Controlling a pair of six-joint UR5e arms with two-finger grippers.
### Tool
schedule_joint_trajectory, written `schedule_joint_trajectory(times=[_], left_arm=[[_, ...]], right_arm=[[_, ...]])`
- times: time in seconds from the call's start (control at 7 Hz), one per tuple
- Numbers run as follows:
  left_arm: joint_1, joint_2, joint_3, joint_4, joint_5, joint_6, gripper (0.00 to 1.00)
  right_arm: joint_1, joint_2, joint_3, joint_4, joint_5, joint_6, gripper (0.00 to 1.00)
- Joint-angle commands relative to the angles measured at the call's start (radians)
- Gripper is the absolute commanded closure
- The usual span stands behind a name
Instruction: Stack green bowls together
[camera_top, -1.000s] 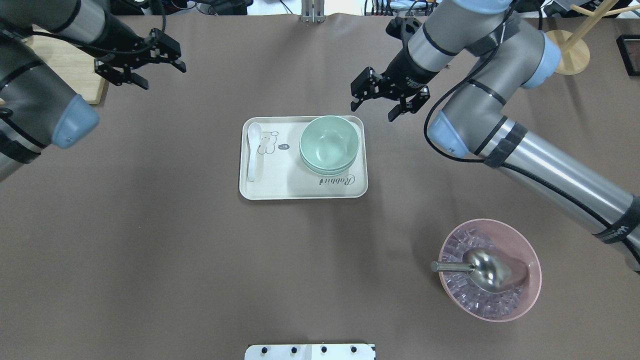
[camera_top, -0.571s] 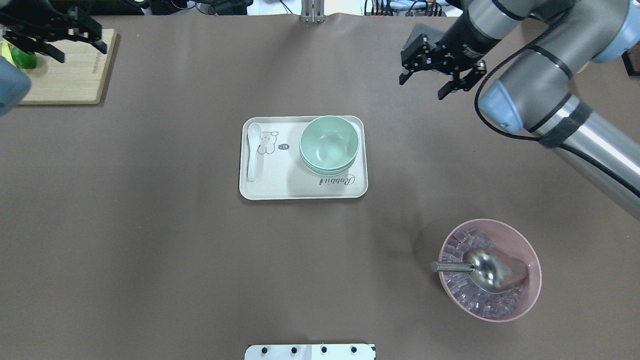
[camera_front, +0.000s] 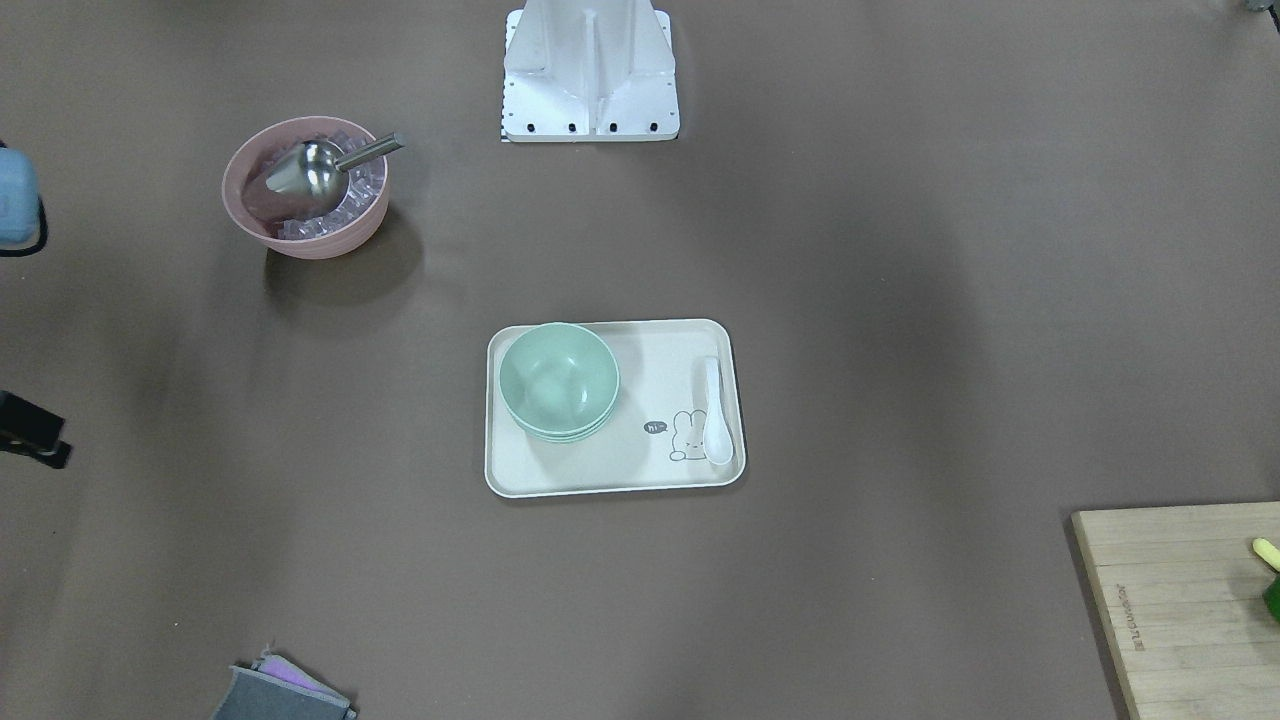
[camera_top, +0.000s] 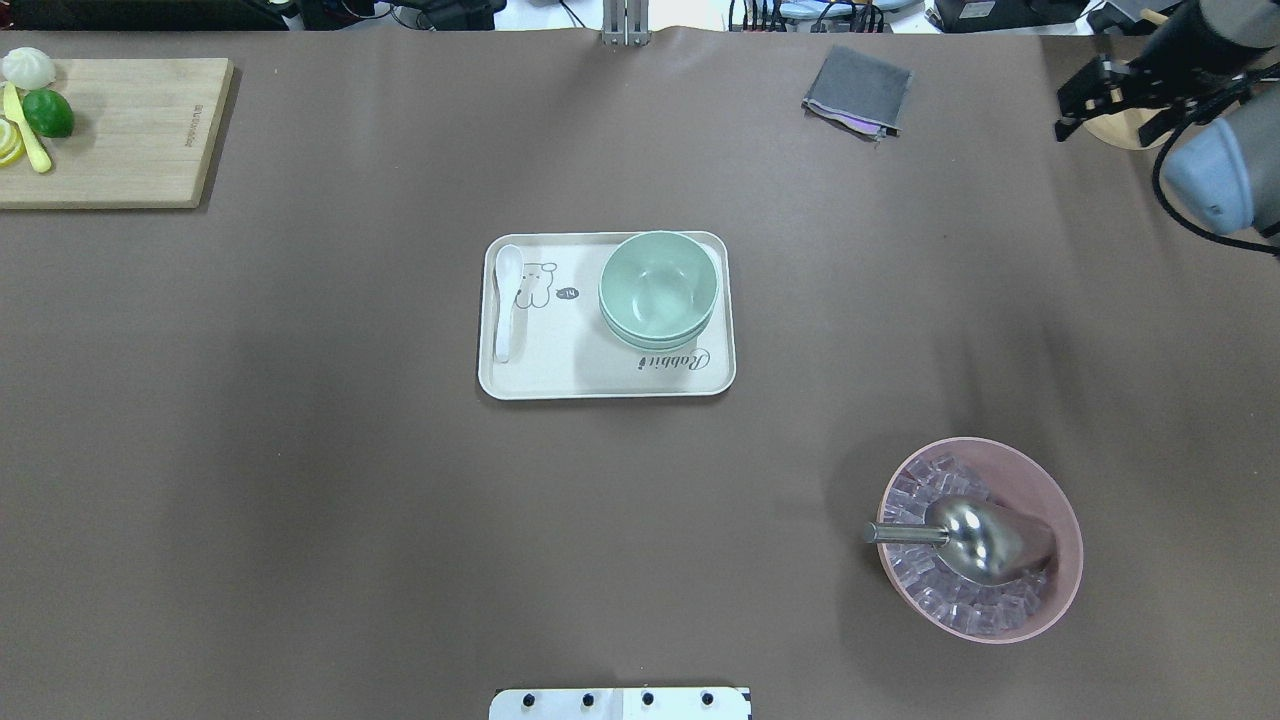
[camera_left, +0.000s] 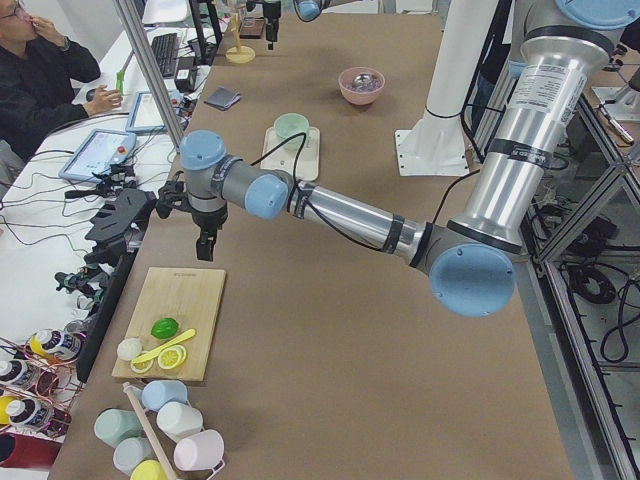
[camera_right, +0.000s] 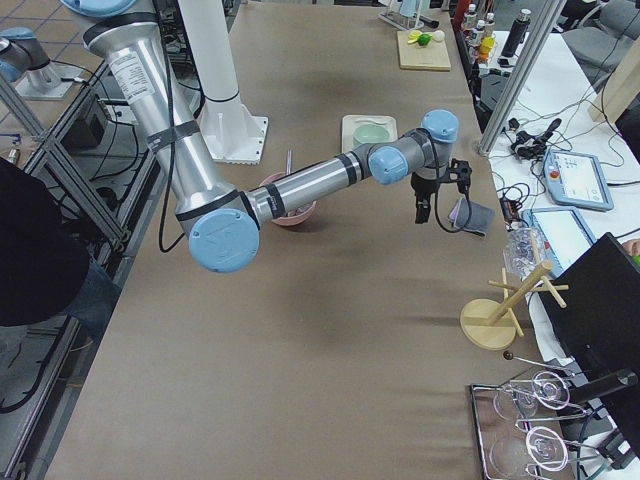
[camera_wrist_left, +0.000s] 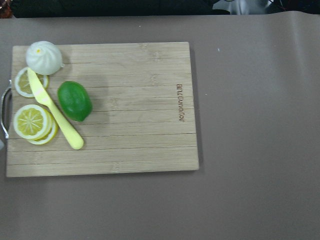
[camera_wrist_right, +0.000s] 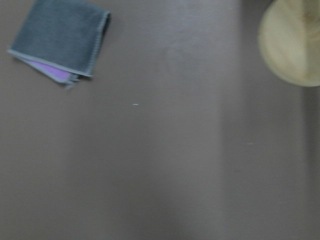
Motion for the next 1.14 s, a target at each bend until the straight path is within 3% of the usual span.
schedule_joint_trajectory(times=[0.0,0.43,0.71,1.0], left_arm=[[-0.055,0.086,-0.052,-0.007,-0.002,0.025,0.02],[-0.062,0.201,-0.043,-0.024,0.009,0.021,0.02],[-0.065,0.259,0.035,-0.049,0.009,0.030,0.02],[-0.078,0.280,0.038,-0.066,0.004,0.019,0.02]], right_arm=[[0.145,-0.151,0.006,-0.086,-0.051,-0.316,0.00],[0.245,-0.242,0.006,-0.089,0.092,-0.345,0.00],[0.262,-0.262,0.009,-0.096,0.109,-0.345,0.00],[0.266,-0.264,0.017,-0.096,0.108,-0.345,0.00]])
